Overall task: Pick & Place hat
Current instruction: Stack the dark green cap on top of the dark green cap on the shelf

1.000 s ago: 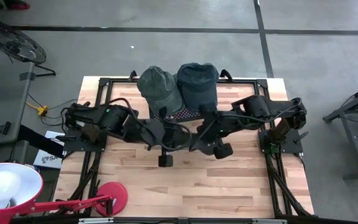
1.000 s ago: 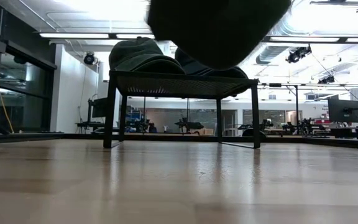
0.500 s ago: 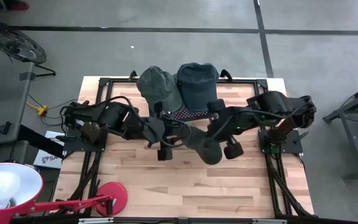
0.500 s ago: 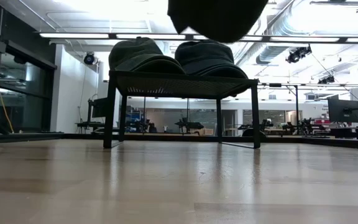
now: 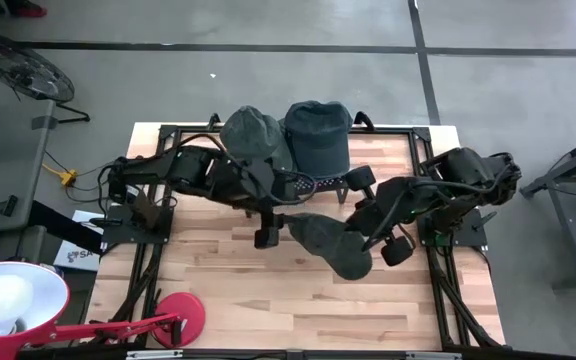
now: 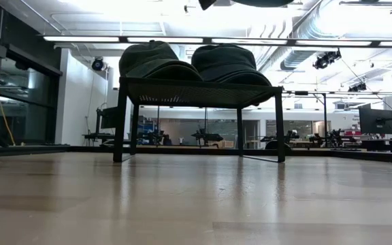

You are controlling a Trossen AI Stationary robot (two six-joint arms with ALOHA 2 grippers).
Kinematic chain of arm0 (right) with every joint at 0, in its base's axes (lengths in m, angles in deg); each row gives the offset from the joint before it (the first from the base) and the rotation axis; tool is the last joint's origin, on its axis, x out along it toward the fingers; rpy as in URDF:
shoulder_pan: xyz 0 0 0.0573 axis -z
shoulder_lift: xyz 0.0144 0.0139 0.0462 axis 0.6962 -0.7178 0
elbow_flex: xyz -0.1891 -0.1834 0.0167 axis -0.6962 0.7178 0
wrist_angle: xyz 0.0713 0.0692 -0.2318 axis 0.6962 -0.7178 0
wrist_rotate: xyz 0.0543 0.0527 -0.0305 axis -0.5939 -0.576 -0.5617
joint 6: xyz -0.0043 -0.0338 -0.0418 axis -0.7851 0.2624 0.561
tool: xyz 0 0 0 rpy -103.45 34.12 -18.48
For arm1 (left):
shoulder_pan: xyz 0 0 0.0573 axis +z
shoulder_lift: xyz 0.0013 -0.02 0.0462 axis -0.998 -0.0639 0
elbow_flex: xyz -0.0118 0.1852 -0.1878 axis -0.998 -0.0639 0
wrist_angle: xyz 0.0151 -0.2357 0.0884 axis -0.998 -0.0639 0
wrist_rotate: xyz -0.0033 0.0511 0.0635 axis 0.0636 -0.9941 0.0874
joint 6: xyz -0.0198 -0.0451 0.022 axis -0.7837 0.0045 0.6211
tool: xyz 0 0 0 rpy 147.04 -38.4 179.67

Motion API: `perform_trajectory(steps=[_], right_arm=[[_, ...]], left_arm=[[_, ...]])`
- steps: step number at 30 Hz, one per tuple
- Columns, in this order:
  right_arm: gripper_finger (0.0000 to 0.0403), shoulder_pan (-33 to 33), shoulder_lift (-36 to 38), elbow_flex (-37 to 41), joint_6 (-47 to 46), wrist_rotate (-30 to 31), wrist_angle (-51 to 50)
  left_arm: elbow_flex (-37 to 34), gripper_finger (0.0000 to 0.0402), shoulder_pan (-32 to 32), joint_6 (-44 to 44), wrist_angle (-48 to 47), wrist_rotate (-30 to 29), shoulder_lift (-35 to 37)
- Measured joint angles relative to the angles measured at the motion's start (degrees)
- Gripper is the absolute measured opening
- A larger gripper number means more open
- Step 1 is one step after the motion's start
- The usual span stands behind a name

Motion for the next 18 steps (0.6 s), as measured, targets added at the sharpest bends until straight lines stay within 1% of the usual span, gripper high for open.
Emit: perform_trajectory(steps=[7, 13, 18], right_arm=[[0.0000, -0.07, -0.04, 0.00, 0.88, 0.35, 0.29], [0.0000, -0.83, -0.04, 0.00, 1.09, -1.38, 1.38], [0.0000, -2.80, -0.06, 0.00, 1.09, -1.51, 1.20]], left_arm=[[0.02, 0.0198, 0.26, 1.89, 4.59, 6.71, -1.08], [0.00, 0.0198, 0.29, 1.59, 4.62, 7.31, -2.22], [0.02, 0.0198, 0.27, 0.87, 4.40, 7.01, -2.59]])
